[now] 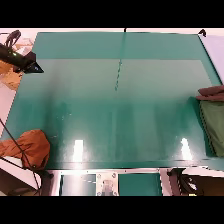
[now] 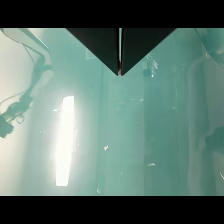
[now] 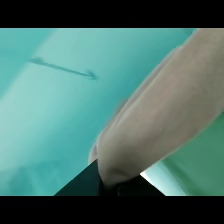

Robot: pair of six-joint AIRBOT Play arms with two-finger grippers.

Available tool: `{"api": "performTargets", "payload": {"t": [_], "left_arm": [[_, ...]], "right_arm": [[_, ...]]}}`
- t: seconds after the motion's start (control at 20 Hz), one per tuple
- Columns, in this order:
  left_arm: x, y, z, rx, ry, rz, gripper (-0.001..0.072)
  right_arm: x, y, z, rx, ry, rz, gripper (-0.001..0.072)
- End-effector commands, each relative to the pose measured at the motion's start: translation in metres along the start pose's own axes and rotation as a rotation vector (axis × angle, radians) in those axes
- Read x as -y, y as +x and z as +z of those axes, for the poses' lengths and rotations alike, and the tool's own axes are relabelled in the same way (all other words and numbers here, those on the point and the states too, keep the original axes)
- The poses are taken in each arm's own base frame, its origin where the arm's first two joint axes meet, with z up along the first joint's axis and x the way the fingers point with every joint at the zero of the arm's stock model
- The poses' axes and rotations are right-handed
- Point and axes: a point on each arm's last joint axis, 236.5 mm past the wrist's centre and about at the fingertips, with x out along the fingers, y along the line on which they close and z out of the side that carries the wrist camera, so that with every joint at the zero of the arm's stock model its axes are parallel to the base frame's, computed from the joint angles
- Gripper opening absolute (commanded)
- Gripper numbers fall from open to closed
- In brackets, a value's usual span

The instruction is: Fold the shirts.

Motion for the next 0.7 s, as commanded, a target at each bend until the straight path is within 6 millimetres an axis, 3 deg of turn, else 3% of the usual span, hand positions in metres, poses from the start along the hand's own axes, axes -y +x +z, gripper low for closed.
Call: {"api": "performTargets", "payload": {"t": [0.0,0.3,0.65], "left_arm": [[0.001,0.000,-0.003,-0.013,0.005,-0.002,0.0028],[0.001,0.000,-0.003,-0.012,0.005,-0.002,0.0029],[0.001,0.000,-0.002,-0.008,0.005,-0.001,0.0028]], "right_arm": [[0.047,-0.017,-0.027,-0.081,0.102,-0.228,0.0011],[0.130,-0.022,-0.084,-0.269,0.254,-0.555,0.0012],[0.208,0.010,-0.170,-0.531,0.352,-0.774,0.0020]]}}
